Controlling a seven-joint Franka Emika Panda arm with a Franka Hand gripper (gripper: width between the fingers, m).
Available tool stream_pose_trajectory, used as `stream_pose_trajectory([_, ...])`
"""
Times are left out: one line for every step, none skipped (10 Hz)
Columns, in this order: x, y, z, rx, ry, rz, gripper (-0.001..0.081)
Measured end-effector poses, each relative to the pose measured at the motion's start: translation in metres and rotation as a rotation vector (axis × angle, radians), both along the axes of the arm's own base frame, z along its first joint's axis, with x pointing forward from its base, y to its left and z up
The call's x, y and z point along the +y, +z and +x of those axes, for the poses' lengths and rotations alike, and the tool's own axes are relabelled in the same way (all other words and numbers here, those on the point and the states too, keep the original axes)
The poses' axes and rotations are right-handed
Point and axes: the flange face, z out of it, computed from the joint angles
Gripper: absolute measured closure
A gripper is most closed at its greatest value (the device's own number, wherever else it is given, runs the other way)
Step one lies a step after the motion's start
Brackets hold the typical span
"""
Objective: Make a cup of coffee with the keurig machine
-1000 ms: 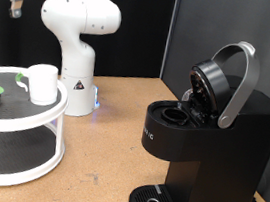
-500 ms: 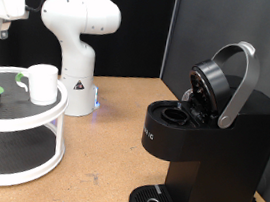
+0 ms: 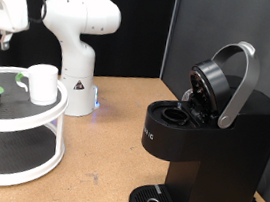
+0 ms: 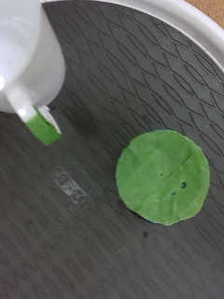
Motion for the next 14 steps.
stream_pose_trajectory([0.0,-0.011,0.002,0.002,-0.001,-0.008,0.0003])
stream_pose_trajectory([-0.001,-0.022,0.004,0.005,-0.003,-0.014,0.0003])
stream_pose_trajectory([-0.001,-0.032,0.006,0.008,-0.003,-0.02,0.0003])
stream_pose_trajectory([-0.001,-0.041,0.007,0.007,-0.004,-0.025,0.0003])
stream_pose_trajectory([0.0,-0.05,0.008,0.007,-0.003,-0.027,0.0003])
stream_pose_trajectory([0.002,-0.057,0.008,-0.001,-0.001,-0.031,0.0003])
stream_pose_trajectory([0.004,-0.064,0.008,-0.011,0.005,-0.035,0.0003])
stream_pose_trajectory([0.006,-0.071,0.006,-0.017,0.013,-0.039,0.0003])
stream_pose_trajectory([0.007,-0.078,0.004,-0.016,0.02,-0.045,0.0003])
stream_pose_trajectory([0.009,-0.085,0.002,-0.014,0.028,-0.053,0.0003])
stream_pose_trajectory([0.01,-0.092,0.0,-0.011,0.033,-0.058,0.0003])
stream_pose_trajectory([0.011,-0.098,-0.001,-0.011,0.034,-0.061,0.0003])
stream_pose_trajectory([0.012,-0.103,-0.001,-0.009,0.035,-0.062,0.0003])
stream_pose_trajectory([0.012,-0.107,-0.002,-0.009,0.033,-0.063,0.0003])
